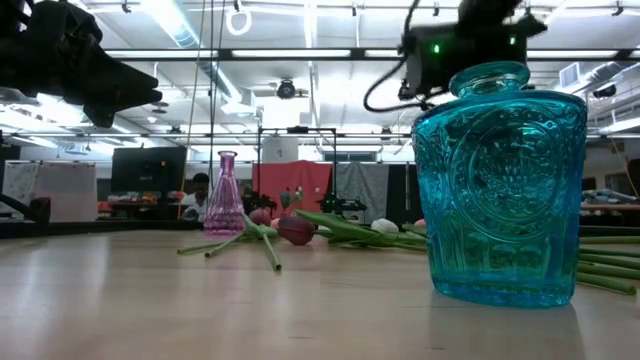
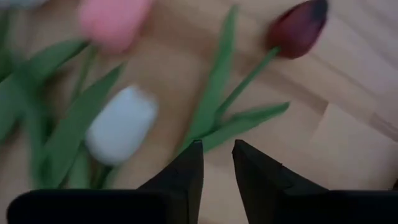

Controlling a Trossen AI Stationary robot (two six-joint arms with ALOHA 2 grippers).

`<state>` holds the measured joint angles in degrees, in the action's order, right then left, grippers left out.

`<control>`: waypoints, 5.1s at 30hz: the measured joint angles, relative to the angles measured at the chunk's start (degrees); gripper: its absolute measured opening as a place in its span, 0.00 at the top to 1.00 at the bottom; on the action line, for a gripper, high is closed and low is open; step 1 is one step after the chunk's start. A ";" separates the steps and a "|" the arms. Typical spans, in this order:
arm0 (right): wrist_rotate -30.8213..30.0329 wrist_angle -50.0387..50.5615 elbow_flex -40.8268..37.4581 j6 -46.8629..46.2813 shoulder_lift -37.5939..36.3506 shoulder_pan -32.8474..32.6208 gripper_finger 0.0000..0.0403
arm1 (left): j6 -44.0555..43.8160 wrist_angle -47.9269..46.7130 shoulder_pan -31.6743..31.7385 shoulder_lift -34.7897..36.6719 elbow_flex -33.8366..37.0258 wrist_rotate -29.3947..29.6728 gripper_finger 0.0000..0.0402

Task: Sort flowers into vase by color
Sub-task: Put the top right red flower into the purple vase

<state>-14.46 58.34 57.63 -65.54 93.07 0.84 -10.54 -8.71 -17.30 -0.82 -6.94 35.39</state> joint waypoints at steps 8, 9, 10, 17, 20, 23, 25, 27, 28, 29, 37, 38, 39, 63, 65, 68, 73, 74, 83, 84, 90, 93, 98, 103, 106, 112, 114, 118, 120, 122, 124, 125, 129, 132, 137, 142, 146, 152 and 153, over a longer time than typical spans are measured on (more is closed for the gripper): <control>-1.84 -7.06 -5.20 1.75 -2.33 6.98 0.73 | -0.01 -0.26 0.01 0.00 0.00 -0.03 0.59; -1.96 -7.53 -5.54 2.45 -2.33 7.75 0.72 | -0.01 -0.28 0.00 0.00 0.00 -0.03 0.59; -1.96 -8.37 -5.96 2.98 -2.33 8.51 0.72 | -0.01 -0.31 0.02 0.00 0.00 -0.03 0.59; -0.46 -15.29 -9.68 5.72 -2.33 12.30 0.72 | -0.06 -1.72 0.01 0.00 -0.02 -0.06 0.59; 0.03 -15.21 -11.00 5.31 -2.33 12.94 0.72 | -0.12 -3.47 0.00 -0.01 -0.02 -0.04 0.59; 0.47 -15.95 -11.82 5.23 -2.33 13.15 0.72 | -0.14 -3.85 0.02 -0.02 -0.02 -0.03 0.59; 0.62 -17.60 -12.57 5.41 -2.33 13.25 0.73 | -0.14 -3.83 0.02 -0.02 -0.02 -0.03 0.59; 0.78 -19.30 -13.40 5.65 -2.33 13.25 0.75 | -0.15 -3.79 0.01 -0.02 -0.02 -0.03 0.59; 0.83 -19.96 -13.76 5.67 -2.33 13.23 0.76 | -0.16 -3.74 0.02 -0.02 -0.02 -0.03 0.59; 0.90 -20.35 -14.08 5.66 -2.40 13.22 0.78 | -0.22 -3.72 0.02 -0.02 -0.02 -0.03 0.59; 1.80 -19.68 -13.38 10.27 -2.32 13.22 0.97 | -3.10 -3.19 0.02 -0.15 -0.98 -1.27 0.59; 1.68 -19.09 -12.64 11.19 -2.22 13.29 0.97 | -2.99 -3.30 0.02 -0.50 -1.80 -1.30 0.59; 1.30 -18.41 -11.64 12.10 -2.18 13.33 0.96 | -2.71 -3.41 0.04 -0.90 -2.78 -1.32 0.59; 17.80 -96.56 -0.61 52.22 2.09 15.16 0.97 | 4.23 2.09 8.38 -9.02 -7.85 -13.21 0.59; 19.02 -103.11 -0.61 52.32 4.69 15.86 0.97 | 4.02 3.87 10.34 -10.69 -7.80 -15.45 0.59; 20.94 -109.56 0.99 52.56 7.56 17.30 0.97 | 3.88 8.03 13.19 -13.16 -7.80 -19.33 0.59; 25.23 -111.56 11.12 53.85 13.36 18.89 0.97 | 4.06 10.16 16.37 -16.46 -7.80 -19.30 0.59; 26.38 -111.03 13.76 54.47 14.89 18.99 0.97 | 4.14 10.72 16.82 -16.98 -7.80 -18.90 0.59; 30.79 -100.33 33.54 61.37 21.36 19.52 0.97 | 1.80 7.54 17.62 -17.68 -7.82 -11.68 0.59; 30.28 -98.86 34.68 62.94 21.31 19.52 0.97 | 1.32 7.33 17.60 -17.68 -7.81 -11.66 0.59; 29.46 -98.52 37.96 65.98 21.23 19.89 0.97 | 1.18 7.90 17.62 -17.70 -7.81 -11.05 0.59; 29.36 -100.48 37.96 65.68 21.23 20.33 0.97 | 1.29 7.99 17.64 -17.70 -7.80 -9.17 0.59; 28.92 -101.21 37.99 65.68 21.23 20.40 0.97 | 1.80 8.03 17.66 -17.89 -7.82 -6.06 0.59; 29.13 -103.18 37.99 64.06 21.23 20.21 0.97 | 2.59 8.11 17.66 -17.92 -7.82 -5.14 0.59; 29.09 -103.31 38.01 64.12 21.23 19.91 0.97 | 2.69 8.26 17.66 -17.92 -7.82 -5.02 0.59; 28.93 -103.33 37.99 64.17 21.23 19.71 0.97 | 2.77 8.57 17.66 -17.92 -7.81 -5.00 0.59; 27.56 -103.71 38.01 64.82 21.70 19.29 0.97 | 2.77 8.81 17.66 -17.92 -7.81 -5.00 0.59; 25.84 -108.81 38.05 65.33 24.95 18.60 0.96 | 2.93 9.31 17.65 -17.92 -7.81 -4.98 0.59; 25.85 -107.56 37.93 65.31 25.75 18.67 0.96 | 2.97 9.11 17.64 -17.92 -7.82 -4.98 0.59; 26.30 -107.63 37.93 64.80 25.88 19.33 0.96 | 2.87 9.02 17.64 -17.92 -7.82 -4.98 0.59; 26.57 -108.06 37.97 63.73 25.55 19.94 0.96 | 2.85 8.94 17.64 -17.92 -7.82 -4.99 0.59; 27.00 -108.10 38.00 63.47 25.46 20.14 0.96 | 2.87 8.94 17.64 -17.92 -7.82 -4.99 0.59; 28.05 -107.46 38.00 62.85 25.59 20.39 0.96 | 2.87 8.96 17.64 -17.92 -7.82 -4.97 0.59; 28.22 -108.74 37.99 62.97 25.60 20.35 0.96 | 2.85 8.96 17.64 -17.92 -7.82 -4.97 0.59; 28.03 -110.04 37.99 62.70 25.58 20.44 0.96 | 2.83 8.97 17.64 -17.92 -7.82 -4.97 0.59; 28.07 -109.73 37.99 62.75 25.58 20.63 0.96 | 2.82 8.96 17.64 -17.92 -7.82 -4.97 0.59; 27.65 -108.14 37.99 62.95 25.58 20.72 0.96 | 2.83 8.96 17.64 -17.92 -7.82 -4.97 0.59; 27.19 -103.65 37.99 63.62 25.82 20.73 0.96 | 2.81 8.92 17.64 -17.92 -7.82 -4.97 0.59; 26.86 -101.80 37.99 64.08 25.82 20.74 0.96 | 2.81 8.87 17.64 -17.91 -7.82 -4.97 0.59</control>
<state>12.40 -43.46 95.61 -1.46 118.89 21.58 -7.73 0.16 0.34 -18.73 -14.76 30.41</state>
